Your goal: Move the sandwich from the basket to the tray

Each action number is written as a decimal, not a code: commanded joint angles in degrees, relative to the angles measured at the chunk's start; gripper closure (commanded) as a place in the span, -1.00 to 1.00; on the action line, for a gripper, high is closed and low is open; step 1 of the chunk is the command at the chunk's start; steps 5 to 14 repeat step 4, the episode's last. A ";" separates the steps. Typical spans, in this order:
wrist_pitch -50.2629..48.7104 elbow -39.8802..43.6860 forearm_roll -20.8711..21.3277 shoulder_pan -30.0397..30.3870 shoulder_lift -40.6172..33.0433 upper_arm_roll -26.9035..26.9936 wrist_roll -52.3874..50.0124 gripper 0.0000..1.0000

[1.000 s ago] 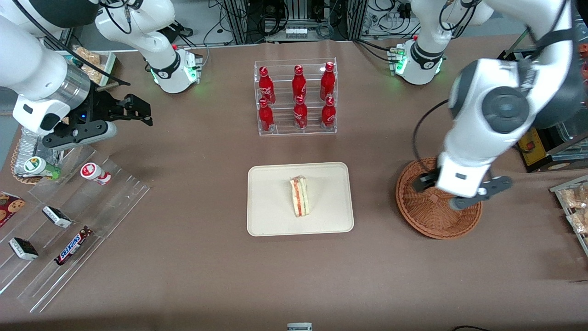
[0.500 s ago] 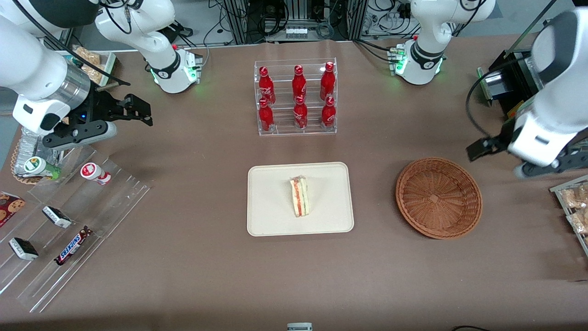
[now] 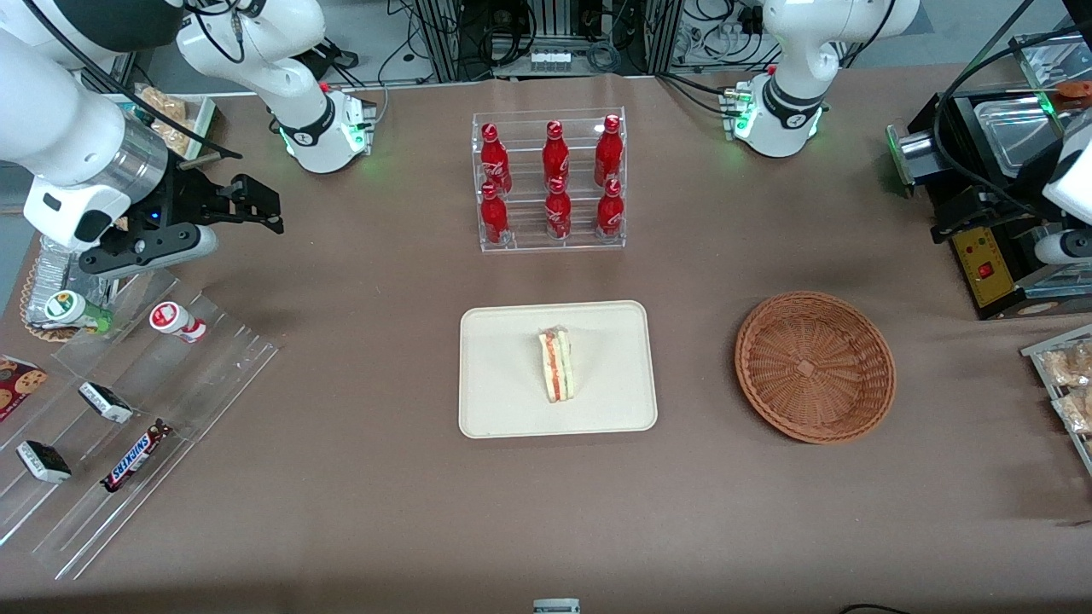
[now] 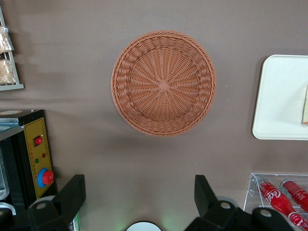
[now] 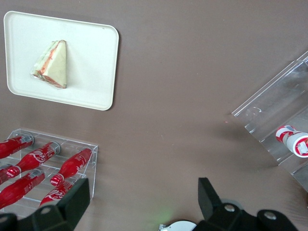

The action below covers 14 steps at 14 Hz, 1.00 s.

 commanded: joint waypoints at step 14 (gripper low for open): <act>1.05 -0.69 -0.71 0.36 -0.23 -0.54 0.81 -1.00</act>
